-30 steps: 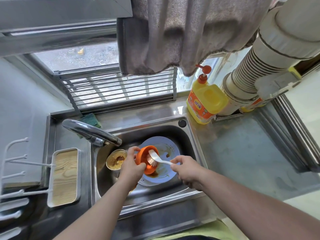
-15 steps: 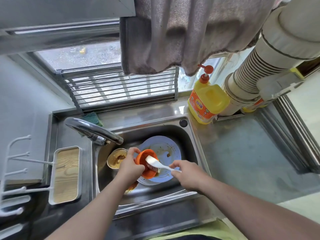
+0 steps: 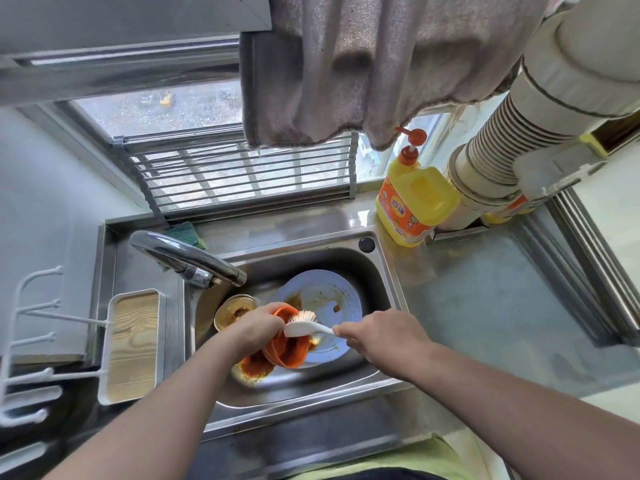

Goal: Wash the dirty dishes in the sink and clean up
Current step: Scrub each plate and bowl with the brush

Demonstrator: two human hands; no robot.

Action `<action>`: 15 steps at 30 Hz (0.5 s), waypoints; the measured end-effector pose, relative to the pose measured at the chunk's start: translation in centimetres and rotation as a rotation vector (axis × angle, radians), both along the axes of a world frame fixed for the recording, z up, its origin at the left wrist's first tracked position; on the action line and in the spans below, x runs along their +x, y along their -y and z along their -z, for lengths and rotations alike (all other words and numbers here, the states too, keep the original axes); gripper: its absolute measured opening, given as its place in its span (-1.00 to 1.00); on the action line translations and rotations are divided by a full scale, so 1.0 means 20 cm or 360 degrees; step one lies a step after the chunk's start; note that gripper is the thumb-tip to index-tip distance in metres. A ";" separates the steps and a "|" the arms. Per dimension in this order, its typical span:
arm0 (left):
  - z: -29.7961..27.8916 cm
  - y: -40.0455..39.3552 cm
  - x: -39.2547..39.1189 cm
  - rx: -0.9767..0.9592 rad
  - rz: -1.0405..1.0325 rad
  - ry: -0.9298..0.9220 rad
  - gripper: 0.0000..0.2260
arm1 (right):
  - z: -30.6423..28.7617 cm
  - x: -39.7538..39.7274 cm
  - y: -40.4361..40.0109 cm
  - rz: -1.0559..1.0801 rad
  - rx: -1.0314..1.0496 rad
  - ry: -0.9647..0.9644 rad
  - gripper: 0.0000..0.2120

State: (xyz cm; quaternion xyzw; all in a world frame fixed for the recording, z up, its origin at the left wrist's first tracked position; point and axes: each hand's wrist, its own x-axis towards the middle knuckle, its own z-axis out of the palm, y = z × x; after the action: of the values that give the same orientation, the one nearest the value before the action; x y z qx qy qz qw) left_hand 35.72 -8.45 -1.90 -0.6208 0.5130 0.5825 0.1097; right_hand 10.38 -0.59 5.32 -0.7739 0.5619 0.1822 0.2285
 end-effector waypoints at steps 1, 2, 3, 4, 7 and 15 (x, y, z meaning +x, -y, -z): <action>0.00 -0.01 -0.01 0.0019 0.0012 -0.0011 -0.63 | -0.01 0.02 0.01 -0.0115 -0.0067 0.0008 -0.60; 0.01 -0.02 -0.02 0.0047 0.0015 -0.0005 -0.67 | -0.02 0.05 0.02 -0.0270 -0.0199 0.0030 -0.51; 0.02 -0.04 -0.02 0.0066 0.0013 -0.0004 -0.72 | -0.03 0.06 0.02 -0.0407 -0.0328 0.0054 -0.44; 0.03 -0.05 -0.02 0.0080 0.0035 0.0005 -0.75 | -0.03 0.07 0.03 -0.0468 -0.0392 0.0036 -0.41; 0.04 -0.06 0.00 0.0083 0.0144 -0.0010 -0.67 | 0.03 0.03 0.03 -0.0313 -0.0260 -0.0070 -0.51; 0.14 -0.17 -0.07 -0.0639 -0.0789 -0.0220 -0.74 | 0.11 0.14 -0.14 0.1587 0.0759 0.0921 -0.84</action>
State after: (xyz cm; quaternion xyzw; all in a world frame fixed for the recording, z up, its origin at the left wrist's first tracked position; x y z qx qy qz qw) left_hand 34.24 -4.97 -4.71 -0.6952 0.4570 0.5195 -0.1951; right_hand 13.13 2.17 3.04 -0.3640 0.7148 -0.0430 0.5956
